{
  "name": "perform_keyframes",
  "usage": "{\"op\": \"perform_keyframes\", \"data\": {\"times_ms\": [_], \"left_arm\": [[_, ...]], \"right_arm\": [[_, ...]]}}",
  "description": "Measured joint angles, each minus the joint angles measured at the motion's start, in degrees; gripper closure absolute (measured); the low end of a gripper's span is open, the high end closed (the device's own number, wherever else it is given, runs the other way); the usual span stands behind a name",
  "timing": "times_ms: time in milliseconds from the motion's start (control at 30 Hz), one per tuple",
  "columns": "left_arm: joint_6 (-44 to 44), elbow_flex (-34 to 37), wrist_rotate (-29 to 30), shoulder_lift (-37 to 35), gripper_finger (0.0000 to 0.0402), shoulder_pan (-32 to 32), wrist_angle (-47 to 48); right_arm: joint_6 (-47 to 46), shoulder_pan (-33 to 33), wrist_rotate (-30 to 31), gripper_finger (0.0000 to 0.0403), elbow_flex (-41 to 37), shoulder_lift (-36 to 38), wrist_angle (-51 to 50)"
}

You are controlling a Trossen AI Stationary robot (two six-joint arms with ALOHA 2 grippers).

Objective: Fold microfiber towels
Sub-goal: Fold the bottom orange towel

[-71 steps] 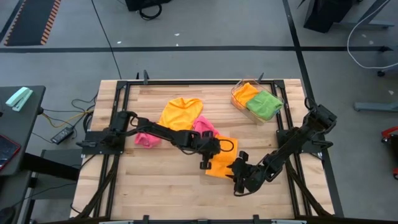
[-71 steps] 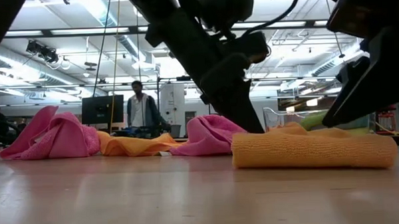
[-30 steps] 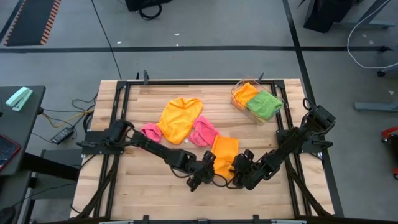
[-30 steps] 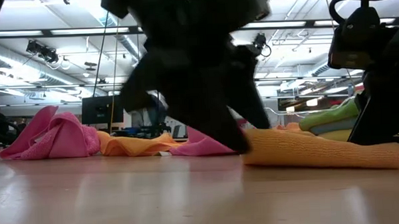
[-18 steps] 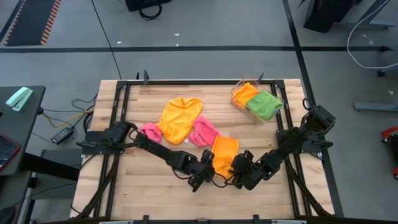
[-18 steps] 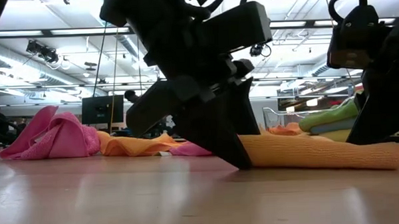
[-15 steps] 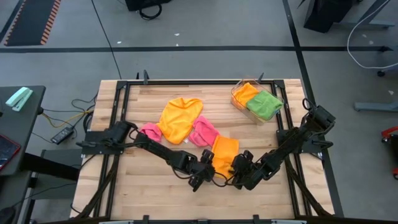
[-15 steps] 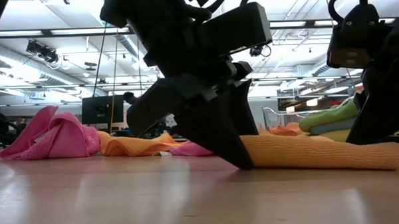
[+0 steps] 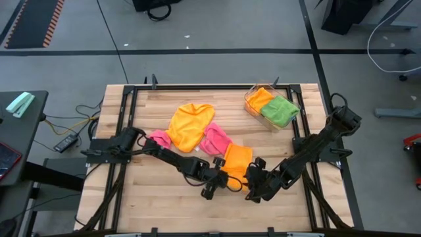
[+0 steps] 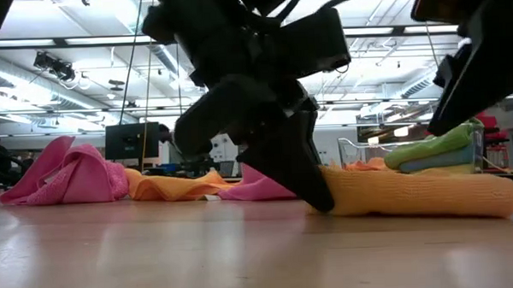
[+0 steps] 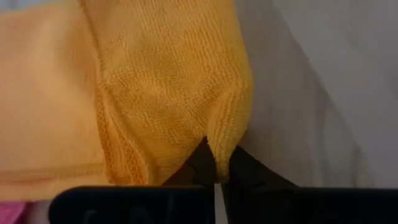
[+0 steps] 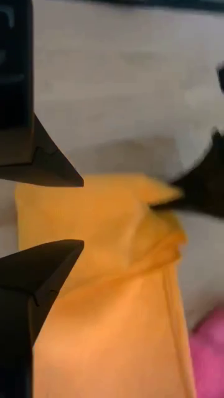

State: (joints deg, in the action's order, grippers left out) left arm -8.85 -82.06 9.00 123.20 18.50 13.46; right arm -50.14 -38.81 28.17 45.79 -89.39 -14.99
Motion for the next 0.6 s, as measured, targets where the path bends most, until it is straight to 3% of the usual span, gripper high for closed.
{"op": "perform_keyframes", "data": {"times_ms": [133, 300, 433, 600], "left_arm": [[5.4, 0.2, -5.1, -2.1, 0.0372, -1.3, 0.0], [11.3, 0.1, -12.8, -3.8, 0.0382, -3.1, -2.3], [12.9, 0.0, -14.7, -4.7, 0.0388, -3.7, -5.0], [15.5, 0.0, -15.2, -4.7, 0.0367, -3.6, -6.8]], "right_arm": [[3.5, 0.0, -3.5, 0.0221, 2.6, -0.6, 0.5], [9.5, 0.0, -0.1, 0.0174, 6.8, -1.8, 0.4], [11.3, 0.0, 1.8, 0.0152, 7.9, -4.2, 0.5], [11.4, -0.3, 2.0, 0.0144, 7.9, -5.1, 0.8]]}}
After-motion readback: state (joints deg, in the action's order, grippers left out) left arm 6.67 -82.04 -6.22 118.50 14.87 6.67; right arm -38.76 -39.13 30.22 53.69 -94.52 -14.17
